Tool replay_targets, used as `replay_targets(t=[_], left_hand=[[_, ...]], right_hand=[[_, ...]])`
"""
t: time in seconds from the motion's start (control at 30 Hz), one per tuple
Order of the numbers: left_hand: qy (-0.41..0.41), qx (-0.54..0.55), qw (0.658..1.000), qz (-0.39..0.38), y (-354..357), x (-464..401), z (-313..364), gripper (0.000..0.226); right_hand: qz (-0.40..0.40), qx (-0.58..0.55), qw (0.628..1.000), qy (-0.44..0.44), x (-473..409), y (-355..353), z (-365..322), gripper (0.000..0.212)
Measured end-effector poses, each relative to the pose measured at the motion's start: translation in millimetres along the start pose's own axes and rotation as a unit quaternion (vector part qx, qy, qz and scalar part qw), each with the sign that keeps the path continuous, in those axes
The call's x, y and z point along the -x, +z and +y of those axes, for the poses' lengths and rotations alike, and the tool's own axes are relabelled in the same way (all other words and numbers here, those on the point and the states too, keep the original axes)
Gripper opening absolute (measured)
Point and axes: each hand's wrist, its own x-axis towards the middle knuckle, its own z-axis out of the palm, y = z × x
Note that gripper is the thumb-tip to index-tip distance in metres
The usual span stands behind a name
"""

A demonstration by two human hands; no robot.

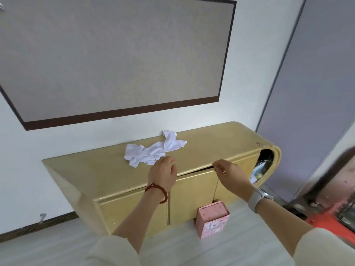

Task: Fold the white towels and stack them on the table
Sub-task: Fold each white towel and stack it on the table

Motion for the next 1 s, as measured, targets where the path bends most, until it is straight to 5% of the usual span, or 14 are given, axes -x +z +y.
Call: replay_targets(t=[0.33, 0.7, 0.87, 1.0], left_hand=[[-0.105, -0.048, 0.990, -0.076, 132, -157, -72, 0.029], [-0.100, -0.194, 0.954, -0.207, 288, -322, -176, 0.038], [-0.120, -0.205, 0.946, -0.218, 324, -353, -198, 0.034], [-0.116, -0.211, 0.960, -0.144, 335, -367, -211, 0.019]], right_hand=[[-0.125, -0.017, 0.991, 0.046, -200, 95, 93, 0.026], [-0.231, 0.108, 0.967, 0.028, -388, 253, 171, 0.041], [-0.226, 0.142, 0.963, -0.037, -427, 299, 186, 0.050], [-0.174, 0.161, 0.968, -0.084, -449, 317, 186, 0.023]])
